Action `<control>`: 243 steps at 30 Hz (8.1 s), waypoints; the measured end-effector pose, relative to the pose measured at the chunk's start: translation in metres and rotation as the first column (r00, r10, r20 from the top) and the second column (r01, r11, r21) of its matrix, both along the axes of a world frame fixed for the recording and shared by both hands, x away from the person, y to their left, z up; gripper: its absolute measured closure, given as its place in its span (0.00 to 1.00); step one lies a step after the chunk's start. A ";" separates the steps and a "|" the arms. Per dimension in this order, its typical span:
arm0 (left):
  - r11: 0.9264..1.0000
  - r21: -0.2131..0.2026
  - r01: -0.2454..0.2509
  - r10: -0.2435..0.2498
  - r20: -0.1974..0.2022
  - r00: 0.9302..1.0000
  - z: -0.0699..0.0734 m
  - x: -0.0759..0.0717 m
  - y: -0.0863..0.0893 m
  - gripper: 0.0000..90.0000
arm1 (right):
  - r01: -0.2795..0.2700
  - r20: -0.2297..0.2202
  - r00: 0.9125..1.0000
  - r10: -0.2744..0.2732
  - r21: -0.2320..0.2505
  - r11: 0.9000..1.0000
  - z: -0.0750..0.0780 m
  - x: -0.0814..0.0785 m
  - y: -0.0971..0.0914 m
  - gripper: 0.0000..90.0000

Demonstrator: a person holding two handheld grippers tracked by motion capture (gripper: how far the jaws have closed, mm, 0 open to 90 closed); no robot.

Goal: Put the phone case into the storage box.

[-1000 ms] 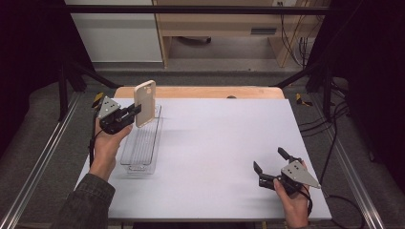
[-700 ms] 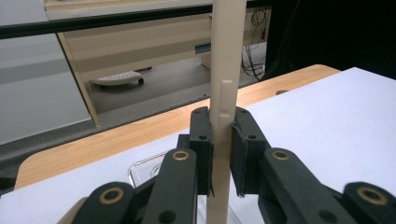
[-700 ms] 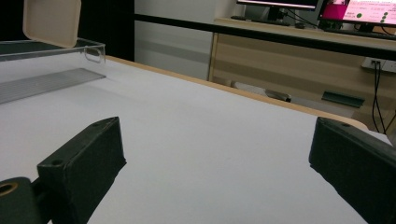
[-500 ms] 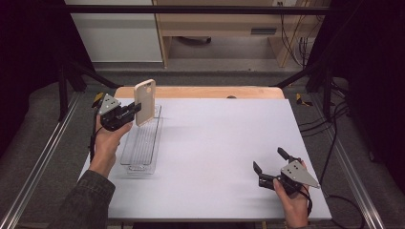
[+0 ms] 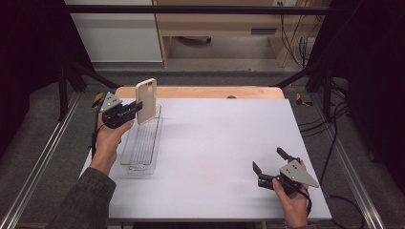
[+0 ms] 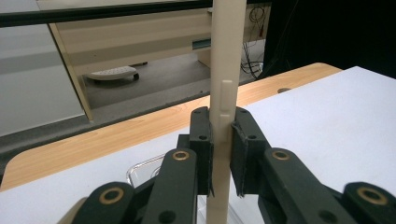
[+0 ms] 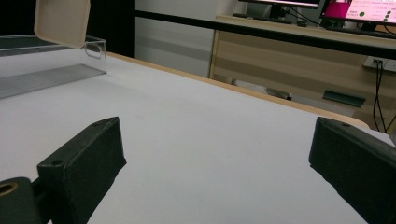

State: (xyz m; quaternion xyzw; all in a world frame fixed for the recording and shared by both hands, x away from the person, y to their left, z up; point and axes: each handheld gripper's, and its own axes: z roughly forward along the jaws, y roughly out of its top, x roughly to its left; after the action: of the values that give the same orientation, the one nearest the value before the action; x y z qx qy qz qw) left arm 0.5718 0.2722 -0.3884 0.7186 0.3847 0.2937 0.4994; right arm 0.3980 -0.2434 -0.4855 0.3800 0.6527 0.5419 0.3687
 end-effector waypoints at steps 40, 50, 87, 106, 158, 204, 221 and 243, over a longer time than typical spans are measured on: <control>1.000 -0.008 -0.001 0.001 -0.057 0.998 -0.013 0.016 0.005 0.88 | -0.005 -0.004 1.000 0.005 0.007 1.000 -0.001 0.000 0.001 0.04; 1.000 -0.004 -0.001 0.000 -0.069 0.998 -0.015 0.020 0.013 0.88 | -0.006 -0.011 1.000 0.006 0.001 1.000 -0.002 0.001 0.004 0.04; 1.000 -0.023 0.014 -0.017 -0.133 0.991 -0.019 0.033 0.010 0.88 | -0.009 -0.007 1.000 0.009 0.001 1.000 -0.001 0.000 0.002 0.04; 0.999 -0.021 0.032 -0.035 -0.170 0.985 -0.026 0.040 0.001 0.88 | -0.006 -0.007 1.000 0.006 0.004 1.000 -0.001 0.000 0.001 0.04; 1.000 0.011 -0.026 0.027 -0.179 0.983 -0.031 0.045 0.003 0.88 | -0.011 -0.013 1.000 0.011 0.005 1.000 -0.001 0.000 0.003 0.03; 0.997 0.037 -0.068 0.073 -0.176 0.982 -0.031 0.045 0.004 0.88 | -0.016 -0.014 1.000 0.016 -0.001 1.000 -0.001 0.000 0.005 0.03; 0.996 0.035 -0.088 0.093 -0.177 0.980 -0.031 0.046 0.006 0.88 | -0.014 -0.012 1.000 0.014 0.003 1.000 0.000 0.000 0.005 0.03; 0.989 0.094 -0.118 0.131 -0.152 0.980 -0.031 0.047 0.004 0.78 | -0.018 -0.014 1.000 0.018 -0.002 1.000 0.000 0.000 0.006 0.03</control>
State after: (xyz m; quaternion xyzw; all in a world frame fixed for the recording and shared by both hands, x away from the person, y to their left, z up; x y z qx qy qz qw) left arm 0.6186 0.2764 -0.4193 0.7347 0.4543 0.2827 0.4170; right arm 0.3981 -0.2372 -0.4858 0.3777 0.6593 0.5416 0.3596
